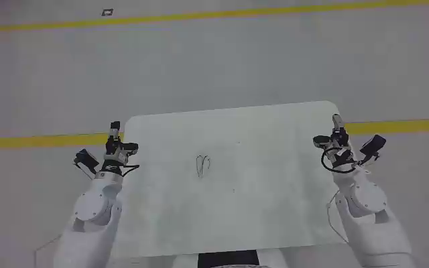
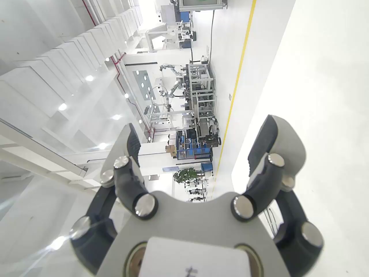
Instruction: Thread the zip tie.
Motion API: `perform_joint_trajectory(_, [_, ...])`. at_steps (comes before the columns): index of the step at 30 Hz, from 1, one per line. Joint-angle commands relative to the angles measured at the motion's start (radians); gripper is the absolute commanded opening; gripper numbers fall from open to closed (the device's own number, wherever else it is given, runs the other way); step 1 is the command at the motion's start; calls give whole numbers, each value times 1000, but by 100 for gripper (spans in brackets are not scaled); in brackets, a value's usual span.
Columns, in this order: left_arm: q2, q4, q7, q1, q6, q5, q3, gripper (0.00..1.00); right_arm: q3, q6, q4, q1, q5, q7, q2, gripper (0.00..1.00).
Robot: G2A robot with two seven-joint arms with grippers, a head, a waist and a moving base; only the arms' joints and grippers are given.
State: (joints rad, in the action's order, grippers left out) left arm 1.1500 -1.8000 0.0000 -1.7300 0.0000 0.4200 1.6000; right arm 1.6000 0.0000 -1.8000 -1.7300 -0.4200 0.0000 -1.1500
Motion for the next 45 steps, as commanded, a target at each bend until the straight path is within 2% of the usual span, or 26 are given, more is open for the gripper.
perform_joint_trajectory(1, [0, 0, 0, 0, 0, 0, 0, 100, 0, 0, 0, 0, 0, 0, 0, 78])
perform_joint_trajectory(2, [0, 0, 0, 0, 0, 0, 0, 78, 0, 0, 0, 0, 0, 0, 0, 100])
perform_joint_trajectory(3, [0, 0, 0, 0, 0, 0, 0, 100, 0, 0, 0, 0, 0, 0, 0, 78])
perform_joint_trajectory(4, [0, 0, 0, 0, 0, 0, 0, 78, 0, 0, 0, 0, 0, 0, 0, 78])
perform_joint_trajectory(5, [0, 0, 0, 0, 0, 0, 0, 78, 0, 0, 0, 0, 0, 0, 0, 78])
perform_joint_trajectory(6, [0, 0, 0, 0, 0, 0, 0, 78, 0, 0, 0, 0, 0, 0, 0, 100])
perform_joint_trajectory(7, [0, 0, 0, 0, 0, 0, 0, 100, 0, 0, 0, 0, 0, 0, 0, 78])
perform_joint_trajectory(8, [0, 0, 0, 0, 0, 0, 0, 78, 0, 0, 0, 0, 0, 0, 0, 78])
perform_joint_trajectory(9, [0, 0, 0, 0, 0, 0, 0, 100, 0, 0, 0, 0, 0, 0, 0, 100])
perform_joint_trajectory(10, [0, -3, -5, 2, 2, -5, -1, 100, 0, 0, 0, 0, 0, 0, 0, 100])
perform_joint_trajectory(14, [-7, -30, -83, 17, 73, -91, -16, 100, 0, 0, 0, 0, 0, 0, 0, 100])
perform_joint_trajectory(18, [-15, -70, -156, 11, 155, -229, -48, 100, 0, 0, 0, 0, 0, 0, 0, 100])
perform_joint_trajectory(27, [-16, -73, -157, 10, 157, -247, -50, 100, 0, 0, 0, 0, 0, 0, 0, 100])
perform_joint_trajectory(29, [-20, -89, -193, 26, 158, -319, -64, 100, 0, 0, 0, 0, 0, 0, 0, 100])
perform_joint_trajectory(32, [-27, -94, -274, 71, 206, -406, -90, 100, 0, 0, 0, 0, 0, 0, 0, 100])
perform_joint_trajectory(35, [-32, -91, -346, 125, 246, -501, -134, 100, 0, 0, 0, 0, 0, 0, 0, 100])
perform_joint_trajectory(38, [-35, -84, -414, 171, 305, -593, -191, 100, 0, 0, 0, 0, 0, 0, 0, 100])
perform_joint_trajectory(45, [-36, -83, -417, 175, 311, -606, -195, 100, 0, 0, 0, 0, 0, 0, 0, 100])
